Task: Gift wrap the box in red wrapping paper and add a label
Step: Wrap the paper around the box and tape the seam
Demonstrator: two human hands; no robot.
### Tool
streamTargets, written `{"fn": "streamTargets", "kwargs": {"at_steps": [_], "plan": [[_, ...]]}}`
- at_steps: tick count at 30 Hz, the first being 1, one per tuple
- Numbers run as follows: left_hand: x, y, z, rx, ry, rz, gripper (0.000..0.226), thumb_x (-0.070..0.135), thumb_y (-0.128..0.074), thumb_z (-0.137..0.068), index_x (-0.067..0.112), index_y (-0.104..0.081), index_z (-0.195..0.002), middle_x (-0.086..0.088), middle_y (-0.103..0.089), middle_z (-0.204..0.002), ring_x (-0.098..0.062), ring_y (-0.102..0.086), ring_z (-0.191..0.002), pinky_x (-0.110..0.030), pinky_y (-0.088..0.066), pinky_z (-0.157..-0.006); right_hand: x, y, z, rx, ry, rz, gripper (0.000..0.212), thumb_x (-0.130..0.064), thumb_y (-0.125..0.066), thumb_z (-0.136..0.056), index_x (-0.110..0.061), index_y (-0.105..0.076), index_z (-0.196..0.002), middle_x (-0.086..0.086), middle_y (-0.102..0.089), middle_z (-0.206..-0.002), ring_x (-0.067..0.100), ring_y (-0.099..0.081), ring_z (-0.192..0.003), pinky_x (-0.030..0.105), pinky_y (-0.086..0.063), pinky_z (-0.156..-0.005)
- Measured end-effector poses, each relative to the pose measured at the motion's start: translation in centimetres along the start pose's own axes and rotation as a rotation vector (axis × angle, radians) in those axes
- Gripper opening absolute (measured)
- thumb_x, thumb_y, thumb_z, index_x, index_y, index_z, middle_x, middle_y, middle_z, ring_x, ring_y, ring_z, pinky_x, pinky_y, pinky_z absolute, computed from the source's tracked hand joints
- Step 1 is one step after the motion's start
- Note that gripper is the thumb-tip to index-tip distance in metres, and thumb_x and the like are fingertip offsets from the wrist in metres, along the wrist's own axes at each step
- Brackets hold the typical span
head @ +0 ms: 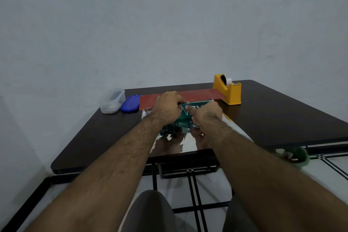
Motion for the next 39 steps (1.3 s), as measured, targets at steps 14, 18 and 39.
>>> {"fn": "streamTargets", "kwargs": {"at_steps": [14,18,39], "plan": [[-0.1,0.0,0.5,0.008,-0.028,-0.034,0.042,0.012,-0.063,-0.096,0.027,-0.076,-0.133,0.003,-0.07,-0.12,-0.023,-0.059,-0.118,-0.052,-0.047,-0.106,-2.6,2.4,-1.1,-0.029,0.742,0.584,0.031,-0.044,-0.071,-0.089,-0.029,-0.074,-0.116,-0.003,-0.076,-0.1,0.02,-0.068,-0.085,0.033,-0.058,-0.074],[0.0,0.1,0.8,0.015,-0.031,-0.043,0.042,0.014,-0.063,-0.1,0.029,-0.072,-0.138,0.004,-0.07,-0.122,-0.02,-0.057,-0.121,-0.049,-0.042,-0.109,-2.6,2.8,-1.4,0.031,0.836,0.692,0.037,-0.058,-0.064,-0.092,-0.034,-0.076,-0.118,-0.005,-0.077,-0.102,0.019,-0.07,-0.089,0.035,-0.061,-0.077],[7.3,-0.9,-4.7,0.117,-0.123,0.055,0.033,0.038,-0.074,-0.095,0.026,-0.078,-0.125,0.005,-0.076,-0.127,-0.023,-0.062,-0.123,-0.047,-0.045,-0.111,0.9,14.4,-16.2,0.203,0.285,0.403,0.034,-0.037,-0.068,-0.095,-0.008,-0.075,-0.111,0.014,-0.073,-0.119,0.037,-0.068,-0.109,0.038,-0.055,-0.084]]}}
Point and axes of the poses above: each hand's wrist, its own z-axis away from the middle knuckle, its own y-axis out of the back of the hand, x = y × z, the point moved 2 cm from there along -z, towards the middle knuckle
